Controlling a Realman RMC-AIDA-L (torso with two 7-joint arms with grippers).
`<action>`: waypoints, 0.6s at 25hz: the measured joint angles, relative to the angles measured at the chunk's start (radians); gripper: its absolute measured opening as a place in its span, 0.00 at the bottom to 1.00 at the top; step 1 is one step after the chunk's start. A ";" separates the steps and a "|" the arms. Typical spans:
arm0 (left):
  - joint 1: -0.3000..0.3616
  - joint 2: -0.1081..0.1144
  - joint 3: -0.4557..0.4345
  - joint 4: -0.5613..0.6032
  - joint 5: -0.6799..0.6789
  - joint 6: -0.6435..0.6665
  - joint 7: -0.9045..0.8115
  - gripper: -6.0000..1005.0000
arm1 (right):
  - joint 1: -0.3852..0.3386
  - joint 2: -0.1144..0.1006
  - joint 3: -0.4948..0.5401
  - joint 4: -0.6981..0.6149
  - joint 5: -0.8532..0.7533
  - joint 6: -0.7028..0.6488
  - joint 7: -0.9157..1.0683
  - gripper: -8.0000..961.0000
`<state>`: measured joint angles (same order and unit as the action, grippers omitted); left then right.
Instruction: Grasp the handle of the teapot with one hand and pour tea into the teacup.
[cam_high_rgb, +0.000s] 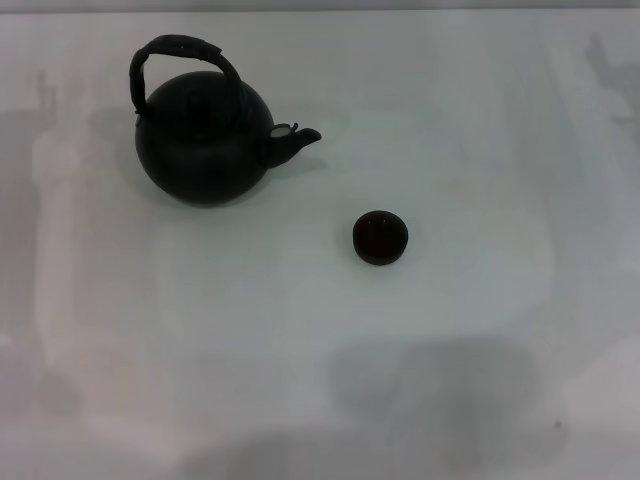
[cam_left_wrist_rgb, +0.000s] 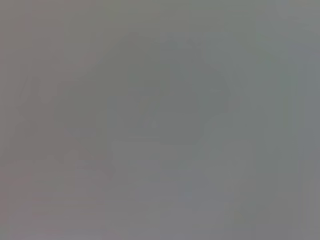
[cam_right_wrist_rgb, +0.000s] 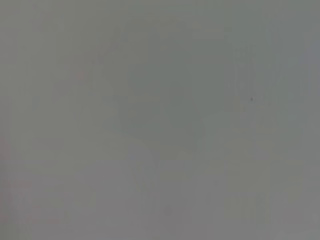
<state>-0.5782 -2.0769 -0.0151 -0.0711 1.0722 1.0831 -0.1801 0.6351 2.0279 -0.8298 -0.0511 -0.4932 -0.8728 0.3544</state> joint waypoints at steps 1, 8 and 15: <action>0.000 0.000 0.000 0.000 0.000 -0.005 0.000 0.71 | 0.000 0.000 0.000 0.000 0.002 0.001 -0.004 0.88; -0.002 0.000 0.000 0.001 0.000 -0.024 -0.001 0.71 | 0.003 0.000 0.000 0.006 0.003 0.001 -0.006 0.88; -0.004 0.000 0.000 -0.003 0.000 -0.025 -0.001 0.71 | 0.001 0.000 0.000 0.008 0.003 0.001 -0.006 0.88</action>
<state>-0.5822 -2.0770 -0.0153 -0.0744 1.0722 1.0584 -0.1811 0.6365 2.0279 -0.8298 -0.0430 -0.4907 -0.8719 0.3482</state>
